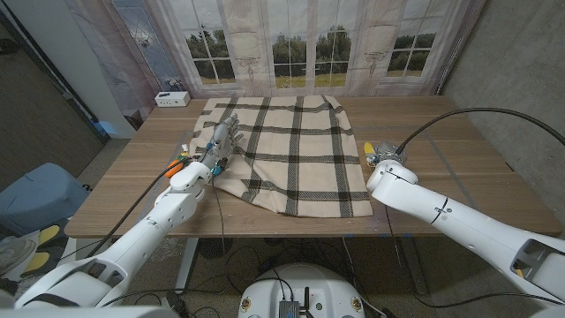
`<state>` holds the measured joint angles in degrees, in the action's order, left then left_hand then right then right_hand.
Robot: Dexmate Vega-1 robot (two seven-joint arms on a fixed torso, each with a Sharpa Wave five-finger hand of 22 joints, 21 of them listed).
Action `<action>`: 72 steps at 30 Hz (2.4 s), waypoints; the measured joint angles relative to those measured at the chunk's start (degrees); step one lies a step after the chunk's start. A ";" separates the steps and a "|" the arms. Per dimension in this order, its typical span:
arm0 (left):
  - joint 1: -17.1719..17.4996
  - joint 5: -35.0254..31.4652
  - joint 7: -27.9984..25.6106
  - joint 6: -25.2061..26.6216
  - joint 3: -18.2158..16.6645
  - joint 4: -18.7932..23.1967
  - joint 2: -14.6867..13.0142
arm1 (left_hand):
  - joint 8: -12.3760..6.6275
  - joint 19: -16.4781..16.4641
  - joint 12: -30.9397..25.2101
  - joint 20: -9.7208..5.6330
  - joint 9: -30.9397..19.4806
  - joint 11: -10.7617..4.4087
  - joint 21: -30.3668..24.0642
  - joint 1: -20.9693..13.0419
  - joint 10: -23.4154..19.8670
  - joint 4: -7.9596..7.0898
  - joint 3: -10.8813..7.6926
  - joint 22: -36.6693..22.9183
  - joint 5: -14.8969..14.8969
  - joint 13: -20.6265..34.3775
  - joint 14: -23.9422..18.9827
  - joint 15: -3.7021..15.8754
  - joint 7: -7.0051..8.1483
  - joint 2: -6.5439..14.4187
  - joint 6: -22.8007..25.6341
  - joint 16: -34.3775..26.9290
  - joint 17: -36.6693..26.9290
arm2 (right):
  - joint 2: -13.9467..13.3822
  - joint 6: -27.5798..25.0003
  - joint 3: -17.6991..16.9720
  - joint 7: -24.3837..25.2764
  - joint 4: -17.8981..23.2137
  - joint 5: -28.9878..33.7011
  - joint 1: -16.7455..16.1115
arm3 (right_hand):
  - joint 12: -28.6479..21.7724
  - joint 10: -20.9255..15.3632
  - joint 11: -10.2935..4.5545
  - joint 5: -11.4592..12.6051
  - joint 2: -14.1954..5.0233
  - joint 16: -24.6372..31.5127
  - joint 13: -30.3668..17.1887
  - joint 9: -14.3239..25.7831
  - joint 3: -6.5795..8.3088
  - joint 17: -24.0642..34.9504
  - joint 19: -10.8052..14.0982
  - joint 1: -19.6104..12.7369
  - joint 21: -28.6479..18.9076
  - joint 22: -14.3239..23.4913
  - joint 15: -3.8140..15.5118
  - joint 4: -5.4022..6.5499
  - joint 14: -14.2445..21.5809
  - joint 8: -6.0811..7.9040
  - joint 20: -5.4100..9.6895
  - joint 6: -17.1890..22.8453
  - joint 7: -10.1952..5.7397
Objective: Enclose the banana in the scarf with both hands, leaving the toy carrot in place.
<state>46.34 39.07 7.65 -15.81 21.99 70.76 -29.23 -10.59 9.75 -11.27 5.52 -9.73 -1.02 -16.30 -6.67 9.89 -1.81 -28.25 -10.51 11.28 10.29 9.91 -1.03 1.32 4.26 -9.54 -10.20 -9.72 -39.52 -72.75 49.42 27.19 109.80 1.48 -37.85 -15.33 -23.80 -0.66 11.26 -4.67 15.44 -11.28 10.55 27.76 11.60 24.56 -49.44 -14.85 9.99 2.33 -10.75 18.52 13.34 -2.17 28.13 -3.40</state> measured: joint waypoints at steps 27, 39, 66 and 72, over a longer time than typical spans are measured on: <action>-0.23 -0.02 -0.80 0.89 -0.15 0.34 -0.24 | 0.00 0.00 0.00 0.00 0.00 0.00 0.22 0.00 0.00 -0.15 0.33 0.00 0.00 0.00 0.00 0.00 0.00 0.00 0.00 0.00 0.00 | 3.53 4.20 3.72 6.40 -9.49 8.25 0.60 | -19.02 -26.92 -0.77 0.45 2.33 20.63 -5.44 0.06 -7.44 20.17 11.19 -12.66 -2.66 1.09 2.68 1.26 26.52 7.91 3.51 20.42 1.49; -0.19 -0.22 -1.09 1.13 -0.04 1.11 -0.35 | 0.00 0.00 0.00 0.00 0.00 0.00 0.42 0.31 0.00 0.00 0.47 -0.31 0.00 0.00 0.00 0.00 0.00 0.31 0.00 0.00 0.00 | 3.69 8.63 3.01 8.18 -9.83 12.10 -0.28 | -19.46 -27.20 -0.88 0.23 2.69 20.32 -5.44 0.06 -7.66 20.49 11.19 -13.02 -3.09 1.08 2.71 1.24 26.54 8.46 3.51 21.43 2.49; 3.17 0.10 -2.39 -0.34 -1.41 3.78 -1.64 | 0.00 0.14 0.00 0.14 0.00 0.21 0.84 0.31 -0.21 0.00 0.47 -0.30 0.00 0.00 -0.21 -0.21 0.00 0.31 0.00 0.00 0.00 | 5.89 16.84 3.44 5.46 -11.01 21.92 1.22 | -20.62 -26.96 -1.11 0.21 2.60 18.82 -5.44 0.06 -7.89 21.21 11.18 -12.93 -3.11 1.07 2.79 1.48 26.84 8.90 3.51 22.34 3.40; 4.21 0.18 -2.56 -0.72 -1.84 4.55 -2.09 | 0.00 0.09 0.00 0.53 0.00 0.21 0.84 0.31 -0.21 0.23 0.71 -0.29 0.00 0.00 -0.21 -0.21 0.00 0.31 0.00 0.00 0.00 | 6.51 18.55 3.78 4.26 -11.80 23.71 1.92 | -20.62 -26.96 -1.11 0.21 2.60 18.45 -5.44 0.06 -7.89 21.48 11.18 -12.93 -3.11 1.07 2.79 1.48 26.83 8.90 3.51 22.35 3.41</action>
<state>50.55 39.24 5.09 -16.53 20.15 75.31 -31.32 -10.58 9.84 -11.27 6.05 -9.73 -0.81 -15.45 -6.36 9.68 -1.58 -27.54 -10.81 11.28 10.29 9.71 -1.24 1.32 4.56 -9.54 -10.20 -9.72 -33.01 -54.20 53.20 31.45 98.01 25.19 -35.93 -35.94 -50.76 -1.77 11.47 -2.07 33.88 -16.72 10.60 19.87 33.08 35.74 -62.37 -17.96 11.06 5.12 -9.27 45.35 22.25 1.33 50.47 0.00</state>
